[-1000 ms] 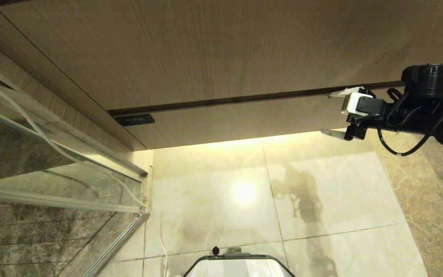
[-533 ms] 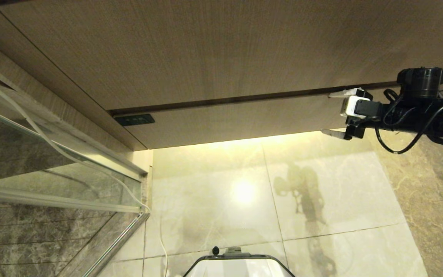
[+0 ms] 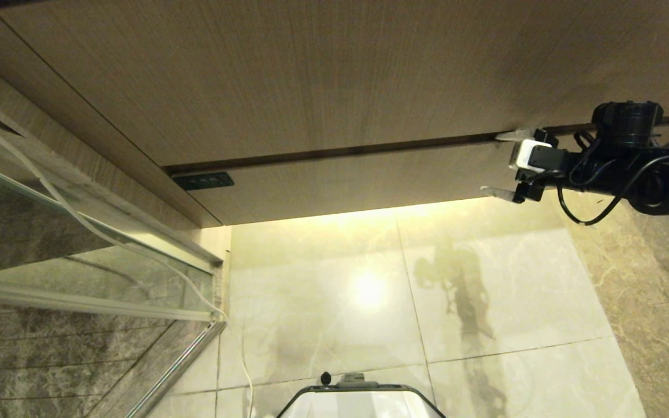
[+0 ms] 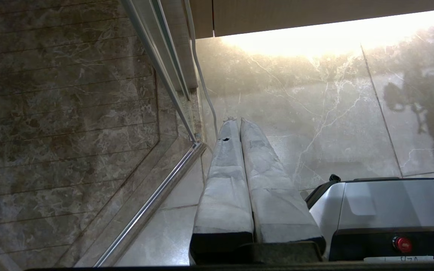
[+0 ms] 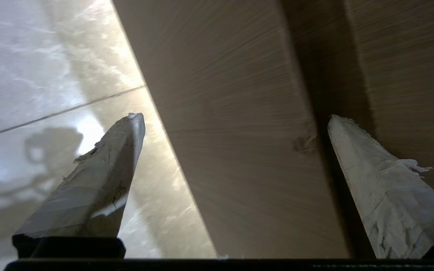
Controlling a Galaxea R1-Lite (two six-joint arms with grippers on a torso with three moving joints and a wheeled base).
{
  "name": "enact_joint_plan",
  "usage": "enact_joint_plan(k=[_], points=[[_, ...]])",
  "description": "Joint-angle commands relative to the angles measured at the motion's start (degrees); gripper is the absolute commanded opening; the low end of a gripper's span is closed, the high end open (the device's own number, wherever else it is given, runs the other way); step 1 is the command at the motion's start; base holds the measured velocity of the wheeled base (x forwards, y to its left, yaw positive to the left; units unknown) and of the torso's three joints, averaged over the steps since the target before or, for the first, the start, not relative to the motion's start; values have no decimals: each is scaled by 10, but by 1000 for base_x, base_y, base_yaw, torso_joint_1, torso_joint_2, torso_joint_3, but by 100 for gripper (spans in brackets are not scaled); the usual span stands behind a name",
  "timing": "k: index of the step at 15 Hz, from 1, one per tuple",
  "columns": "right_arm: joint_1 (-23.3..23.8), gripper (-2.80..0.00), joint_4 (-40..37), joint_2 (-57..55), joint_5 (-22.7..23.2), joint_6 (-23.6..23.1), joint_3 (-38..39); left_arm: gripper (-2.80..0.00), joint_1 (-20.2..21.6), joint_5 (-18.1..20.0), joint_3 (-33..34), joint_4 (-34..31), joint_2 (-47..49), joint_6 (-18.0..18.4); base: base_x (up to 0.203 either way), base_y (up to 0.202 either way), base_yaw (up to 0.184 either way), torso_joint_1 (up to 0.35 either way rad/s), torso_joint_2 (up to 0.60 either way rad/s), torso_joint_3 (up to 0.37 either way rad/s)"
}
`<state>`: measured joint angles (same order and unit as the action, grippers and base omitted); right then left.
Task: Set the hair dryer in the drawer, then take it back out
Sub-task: Pull open the drawer
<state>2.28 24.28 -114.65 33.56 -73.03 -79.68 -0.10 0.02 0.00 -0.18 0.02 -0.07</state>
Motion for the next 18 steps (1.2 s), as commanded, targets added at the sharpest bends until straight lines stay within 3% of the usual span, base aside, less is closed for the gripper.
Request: enact_joint_plan(k=[1, 3, 5, 9, 13, 18], points=[[0, 0, 18, -17, 1, -2, -7, -280, 0, 0, 1, 0, 0, 0, 0, 0, 0, 0, 0, 0], [0, 0, 19, -22, -5, -4, -6, -280, 0, 0, 1, 0, 0, 0, 0, 0, 0, 0, 0, 0], [-1, 0, 14, -30, -42, 1, -3, -280, 0, 0, 1, 0, 0, 0, 0, 0, 0, 0, 0, 0], [-5, 0, 1, -40, -80, 39, -7, -280, 0, 0, 0, 0, 0, 0, 0, 0, 0, 0, 0, 0], [-6, 0, -50, -17, -149, 88, 0, -280, 0, 0, 1, 0, 0, 0, 0, 0, 0, 0, 0, 0], [-10, 0, -58, 2, -171, 108, 24, -280, 0, 0, 1, 0, 0, 0, 0, 0, 0, 0, 0, 0]])
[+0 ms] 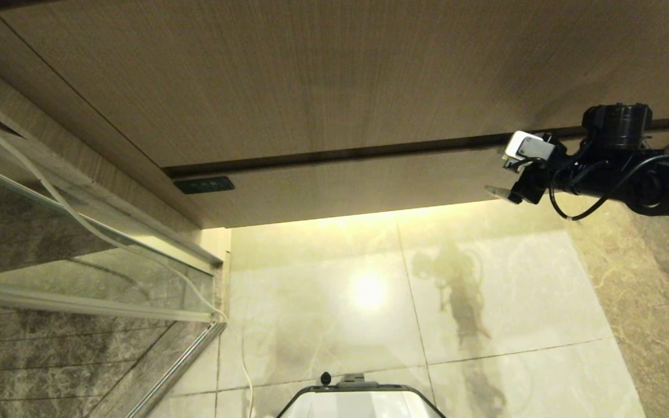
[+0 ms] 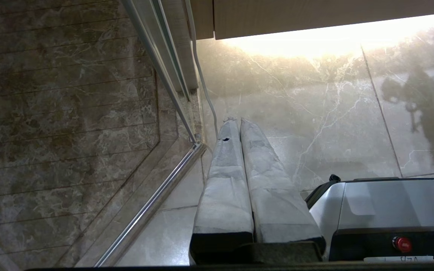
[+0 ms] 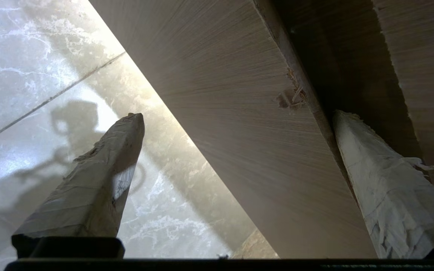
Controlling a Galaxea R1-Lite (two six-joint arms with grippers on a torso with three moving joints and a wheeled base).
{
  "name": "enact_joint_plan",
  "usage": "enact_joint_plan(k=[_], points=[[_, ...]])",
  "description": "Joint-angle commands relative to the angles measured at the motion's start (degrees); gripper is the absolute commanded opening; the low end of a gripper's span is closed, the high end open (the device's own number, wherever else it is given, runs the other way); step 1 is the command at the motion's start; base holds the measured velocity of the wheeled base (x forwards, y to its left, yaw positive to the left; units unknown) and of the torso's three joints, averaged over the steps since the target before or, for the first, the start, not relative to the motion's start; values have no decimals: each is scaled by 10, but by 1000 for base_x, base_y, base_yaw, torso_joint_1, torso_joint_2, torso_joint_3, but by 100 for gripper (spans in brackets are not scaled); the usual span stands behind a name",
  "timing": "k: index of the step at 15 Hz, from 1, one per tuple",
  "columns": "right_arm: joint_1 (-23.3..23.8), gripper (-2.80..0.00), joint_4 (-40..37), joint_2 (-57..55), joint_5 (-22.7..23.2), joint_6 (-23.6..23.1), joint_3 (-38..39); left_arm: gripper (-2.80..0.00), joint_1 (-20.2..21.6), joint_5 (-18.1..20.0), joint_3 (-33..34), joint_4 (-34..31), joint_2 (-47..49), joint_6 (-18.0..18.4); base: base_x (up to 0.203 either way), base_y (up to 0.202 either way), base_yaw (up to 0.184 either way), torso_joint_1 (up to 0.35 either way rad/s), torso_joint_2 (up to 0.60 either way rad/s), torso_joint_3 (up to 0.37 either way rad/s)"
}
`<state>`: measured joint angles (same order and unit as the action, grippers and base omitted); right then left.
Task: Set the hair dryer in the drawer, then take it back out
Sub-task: Pull open the drawer
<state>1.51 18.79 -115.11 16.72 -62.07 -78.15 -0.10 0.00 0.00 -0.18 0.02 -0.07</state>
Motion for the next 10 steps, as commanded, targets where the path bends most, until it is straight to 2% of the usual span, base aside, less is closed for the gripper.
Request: enact_joint_plan(k=[1, 4, 10], points=[[-4, 0, -4, 10, -11, -1, 14, -280, 0, 0, 1, 0, 0, 0, 0, 0, 0, 0, 0, 0], [-5, 0, -22, 24, -17, 3, 26, -280, 0, 0, 0, 0, -1, 0, 0, 0, 0, 0, 0, 0], [-12, 0, -41, 103, -35, 7, 117, -280, 0, 0, 0, 0, 0, 0, 0, 0, 0, 0, 0, 0]])
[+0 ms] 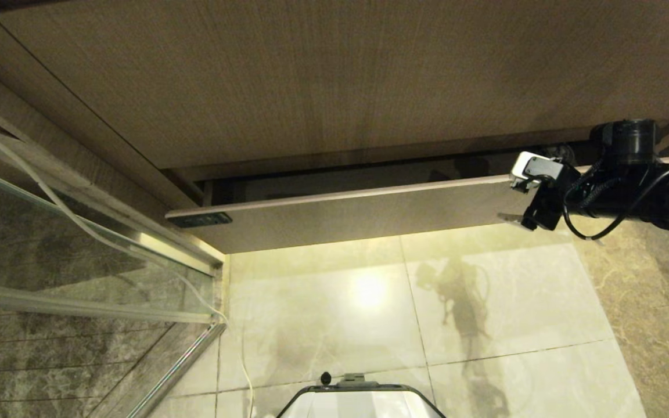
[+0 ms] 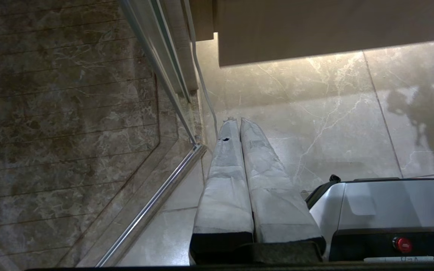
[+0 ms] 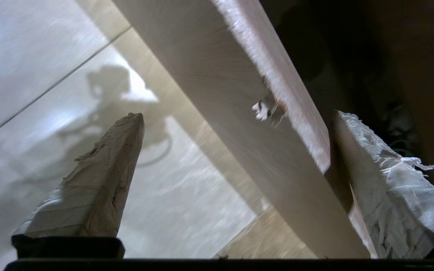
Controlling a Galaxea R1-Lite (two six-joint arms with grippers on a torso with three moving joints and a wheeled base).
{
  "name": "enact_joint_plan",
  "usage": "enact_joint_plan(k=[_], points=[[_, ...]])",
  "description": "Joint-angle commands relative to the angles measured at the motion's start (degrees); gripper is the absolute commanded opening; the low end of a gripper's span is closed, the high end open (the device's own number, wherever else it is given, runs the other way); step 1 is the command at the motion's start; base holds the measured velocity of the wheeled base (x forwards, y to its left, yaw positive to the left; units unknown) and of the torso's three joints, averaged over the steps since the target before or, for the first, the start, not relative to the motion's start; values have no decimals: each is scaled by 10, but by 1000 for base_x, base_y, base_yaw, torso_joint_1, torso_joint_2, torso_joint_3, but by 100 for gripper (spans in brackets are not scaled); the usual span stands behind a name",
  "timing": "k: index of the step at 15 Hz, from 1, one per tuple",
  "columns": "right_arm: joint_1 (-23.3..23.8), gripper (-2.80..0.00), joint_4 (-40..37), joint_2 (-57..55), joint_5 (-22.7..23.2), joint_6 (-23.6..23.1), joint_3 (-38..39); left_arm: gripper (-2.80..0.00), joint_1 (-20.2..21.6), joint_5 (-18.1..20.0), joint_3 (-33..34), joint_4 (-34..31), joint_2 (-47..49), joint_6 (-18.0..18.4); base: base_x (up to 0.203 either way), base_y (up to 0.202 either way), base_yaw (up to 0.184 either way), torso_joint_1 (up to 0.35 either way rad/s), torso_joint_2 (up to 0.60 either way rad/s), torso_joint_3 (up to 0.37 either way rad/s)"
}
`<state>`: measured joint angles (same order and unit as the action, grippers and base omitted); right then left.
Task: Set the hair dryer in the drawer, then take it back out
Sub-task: Pull open the drawer
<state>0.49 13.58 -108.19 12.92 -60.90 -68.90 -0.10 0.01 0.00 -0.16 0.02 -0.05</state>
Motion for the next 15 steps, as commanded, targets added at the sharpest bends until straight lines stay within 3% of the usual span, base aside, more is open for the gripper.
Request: enact_joint_plan(k=[1, 5, 10, 12, 14, 15], points=[[-4, 0, 10, 49, -3, -4, 42, -280, 0, 0, 0, 0, 0, 0, 0, 0, 0, 0, 0, 0], [-7, 0, -26, 132, -35, 5, 100, -280, 0, 0, 1, 0, 0, 0, 0, 0, 0, 0, 0, 0], [-8, 0, -240, 257, -118, 36, 160, -280, 0, 0, 1, 0, -1, 0, 0, 0, 0, 0, 0, 0], [-7, 0, -352, 369, -132, 91, 170, -280, 0, 0, 1, 0, 0, 0, 0, 0, 0, 0, 0, 0], [-6, 0, -430, 450, -141, 190, 179, -280, 0, 0, 1, 0, 0, 0, 0, 0, 0, 0, 0, 0], [-6, 0, -437, 467, -144, 267, 182, -280, 0, 0, 0, 0, 0, 0, 0, 0, 0, 0, 0, 0]])
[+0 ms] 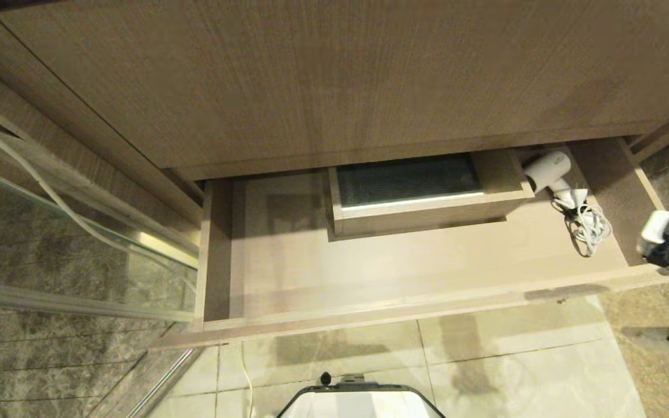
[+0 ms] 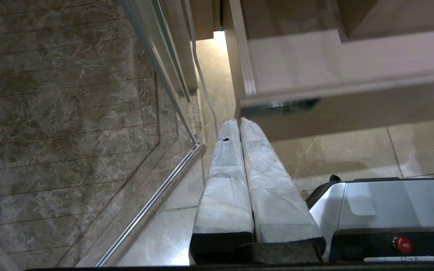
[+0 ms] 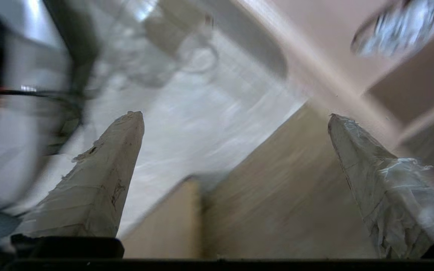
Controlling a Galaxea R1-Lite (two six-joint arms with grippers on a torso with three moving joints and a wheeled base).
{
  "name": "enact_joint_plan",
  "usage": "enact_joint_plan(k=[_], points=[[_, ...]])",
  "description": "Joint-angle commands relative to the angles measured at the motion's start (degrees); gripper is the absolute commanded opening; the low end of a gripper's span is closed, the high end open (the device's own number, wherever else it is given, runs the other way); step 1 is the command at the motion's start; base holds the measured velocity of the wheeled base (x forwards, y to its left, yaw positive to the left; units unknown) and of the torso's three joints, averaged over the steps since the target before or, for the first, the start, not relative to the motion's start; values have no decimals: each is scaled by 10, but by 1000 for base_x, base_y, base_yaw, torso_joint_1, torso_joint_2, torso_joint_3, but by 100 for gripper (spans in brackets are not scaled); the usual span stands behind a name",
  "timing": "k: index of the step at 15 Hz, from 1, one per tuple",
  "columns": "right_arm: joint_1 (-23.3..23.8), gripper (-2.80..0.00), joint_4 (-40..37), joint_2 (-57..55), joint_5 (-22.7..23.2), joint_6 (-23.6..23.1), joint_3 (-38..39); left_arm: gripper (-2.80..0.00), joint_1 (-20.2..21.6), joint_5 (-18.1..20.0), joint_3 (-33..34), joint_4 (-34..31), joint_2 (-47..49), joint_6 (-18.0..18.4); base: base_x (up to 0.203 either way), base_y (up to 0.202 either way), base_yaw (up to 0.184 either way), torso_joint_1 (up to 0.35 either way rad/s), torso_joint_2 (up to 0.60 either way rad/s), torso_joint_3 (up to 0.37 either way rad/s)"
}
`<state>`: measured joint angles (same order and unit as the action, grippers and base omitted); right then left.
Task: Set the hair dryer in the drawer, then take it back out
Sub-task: Pull open the drawer
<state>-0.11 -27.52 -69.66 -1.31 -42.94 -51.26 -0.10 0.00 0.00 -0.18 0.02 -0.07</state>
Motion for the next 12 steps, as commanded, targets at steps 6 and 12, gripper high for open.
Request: enact_joint_plan(k=[6, 12], points=[[56, 0, 160, 53, -50, 186, 54, -280, 0, 0, 1, 0, 0, 0, 0, 0, 0, 0, 0, 0], [203, 0, 302, -101, -78, 119, 59, -280, 0, 0, 1, 0, 0, 0, 0, 0, 0, 0, 0, 0]])
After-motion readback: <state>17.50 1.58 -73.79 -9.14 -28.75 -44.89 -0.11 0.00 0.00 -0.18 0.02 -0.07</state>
